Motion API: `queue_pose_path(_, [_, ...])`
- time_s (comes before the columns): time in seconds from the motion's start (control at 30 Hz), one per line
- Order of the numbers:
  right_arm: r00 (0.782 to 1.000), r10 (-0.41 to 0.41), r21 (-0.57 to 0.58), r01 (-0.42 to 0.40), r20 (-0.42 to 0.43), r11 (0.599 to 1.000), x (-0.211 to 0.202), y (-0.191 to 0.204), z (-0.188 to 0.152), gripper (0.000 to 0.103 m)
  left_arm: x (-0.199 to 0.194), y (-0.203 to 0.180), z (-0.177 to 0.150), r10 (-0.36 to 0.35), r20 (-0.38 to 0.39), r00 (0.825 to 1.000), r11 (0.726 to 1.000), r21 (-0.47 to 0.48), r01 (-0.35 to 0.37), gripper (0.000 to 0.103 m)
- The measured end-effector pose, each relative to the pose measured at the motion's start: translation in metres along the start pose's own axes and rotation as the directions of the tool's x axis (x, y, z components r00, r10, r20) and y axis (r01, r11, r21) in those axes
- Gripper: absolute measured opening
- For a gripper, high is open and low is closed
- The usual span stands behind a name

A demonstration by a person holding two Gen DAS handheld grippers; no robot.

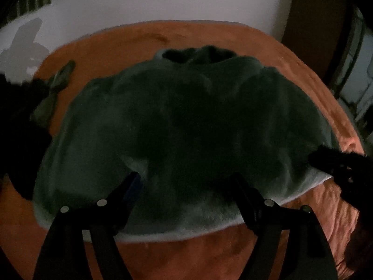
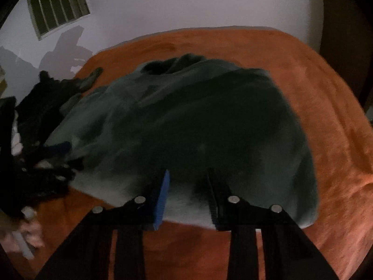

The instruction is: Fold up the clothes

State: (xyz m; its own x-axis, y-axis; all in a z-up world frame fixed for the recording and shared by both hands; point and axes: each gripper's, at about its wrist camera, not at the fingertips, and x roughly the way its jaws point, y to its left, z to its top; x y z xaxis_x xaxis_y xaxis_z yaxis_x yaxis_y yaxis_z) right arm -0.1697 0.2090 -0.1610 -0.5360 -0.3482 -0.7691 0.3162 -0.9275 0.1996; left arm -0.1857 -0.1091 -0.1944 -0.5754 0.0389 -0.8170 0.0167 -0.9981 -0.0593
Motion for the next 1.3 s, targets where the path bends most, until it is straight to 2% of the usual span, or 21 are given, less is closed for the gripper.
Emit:
queue_pose_path(0.03, [1.0,0.004,-0.005,-0.004,-0.016,1.0,0.005,0.004,0.0,0.004,0.005,0.003,-0.002,0.007,-0.008,1.0,1.0,-0.018,-0.007,0.079])
queue_pose_path(0.07, [0.999,0.005,-0.011,-0.006,-0.036,1.0,0.011,0.009,-0.001,0.0,0.013,0.006,-0.008,0.016,-0.023,1.0,1.0,-0.025,-0.016,0.079])
queue_pose_path(0.1, [0.997,-0.016,-0.03,0.014,-0.08,0.999,0.027,0.013,-0.004,0.0,0.021,0.009,-0.015,0.024,-0.038,0.999,0.999,-0.031,-0.025,0.079])
queue_pose_path(0.2, [0.994,-0.014,-0.017,0.013,-0.107,1.0,0.043,0.0,-0.016,0.0,0.024,0.006,-0.024,0.038,-0.025,0.999,0.999,0.019,-0.038,0.08])
queue_pose_path(0.33, [0.996,-0.033,-0.025,0.031,-0.087,0.999,0.024,-0.015,-0.024,0.0,0.001,-0.001,-0.03,0.081,-0.046,0.996,0.995,0.069,-0.078,0.079])
queue_pose_path(0.37, [0.995,-0.037,-0.018,0.036,-0.088,0.999,0.012,-0.012,-0.021,0.0,-0.008,-0.002,-0.029,0.08,-0.026,0.996,0.995,0.068,-0.078,0.079])
queue_pose_path(0.43, [0.999,0.03,-0.004,-0.03,-0.021,1.0,-0.017,0.001,-0.004,0.0,-0.024,-0.008,-0.021,0.02,0.03,0.999,0.999,0.047,-0.021,0.079])
queue_pose_path(0.5, [0.999,0.042,-0.069,-0.04,0.024,0.997,-0.027,0.024,0.012,0.0,-0.022,-0.018,-0.013,-0.014,0.037,0.999,1.0,0.027,0.013,0.079])
queue_pose_path(0.57, [1.0,0.015,-0.101,-0.012,0.026,0.995,-0.016,0.04,0.02,0.0,-0.009,-0.022,-0.009,0.004,0.014,1.0,1.0,0.0,-0.004,0.079])
queue_pose_path(0.67, [0.996,-0.065,-0.077,0.061,-0.055,0.995,0.026,0.046,0.019,0.0,0.015,-0.012,-0.014,0.054,-0.043,0.998,0.995,-0.085,-0.057,0.079])
queue_pose_path(0.73, [0.99,-0.101,-0.072,0.094,-0.095,0.993,0.047,0.044,0.011,0.0,0.018,-0.005,-0.019,0.045,-0.037,0.998,0.993,-0.108,-0.049,0.079])
queue_pose_path(0.77, [0.988,-0.096,-0.053,0.09,-0.121,0.995,0.058,0.036,0.004,0.0,0.015,-0.006,-0.021,0.061,-0.029,0.998,0.994,-0.09,-0.064,0.079])
queue_pose_path(0.87, [0.993,-0.093,-0.028,0.092,-0.074,0.995,0.05,0.015,-0.004,0.0,-0.003,-0.003,-0.032,0.134,0.008,0.991,0.991,-0.029,-0.133,0.079])
queue_pose_path(0.93, [0.996,-0.075,0.013,0.076,-0.053,0.997,0.035,-0.009,-0.01,0.0,-0.011,0.02,-0.035,0.203,0.024,0.979,0.978,-0.048,-0.202,0.079])
queue_pose_path(0.97, [0.996,-0.075,0.03,0.077,-0.05,0.997,0.028,-0.02,-0.012,0.0,-0.015,0.036,-0.038,0.253,0.016,0.967,0.965,-0.074,-0.251,0.079])
queue_pose_path(1.0, [0.995,-0.089,0.05,0.091,-0.043,0.995,0.019,-0.032,-0.013,0.0,-0.016,0.058,-0.043,0.27,-0.008,0.963,0.957,-0.109,-0.269,0.08])
queue_pose_path(1.07, [0.992,-0.12,0.091,0.122,-0.03,0.988,0.003,-0.056,-0.015,0.0,-0.009,0.095,-0.054,0.15,-0.056,0.987,0.974,-0.165,-0.157,0.08])
queue_pose_path(1.13, [0.977,-0.21,0.142,0.215,-0.047,0.966,-0.008,-0.085,-0.02,0.0,-0.009,0.109,-0.064,0.137,-0.059,0.989,0.978,-0.152,-0.144,0.08])
queue_pose_path(1.17, [0.972,-0.223,0.181,0.234,-0.079,0.955,-0.004,-0.103,-0.024,0.0,-0.011,0.108,-0.066,0.142,-0.053,0.988,0.979,-0.138,-0.148,0.08])
queue_pose_path(1.2, [0.967,-0.232,0.217,0.251,-0.109,0.943,0.0,-0.12,-0.028,0.0,-0.013,0.104,-0.067,0.148,-0.047,0.988,0.981,-0.122,-0.152,0.08])
queue_pose_path(1.3, [0.973,-0.186,0.279,0.219,-0.14,0.935,-0.001,-0.147,-0.034,0.0,-0.03,0.093,-0.066,0.148,-0.037,0.988,0.976,-0.158,-0.152,0.08])
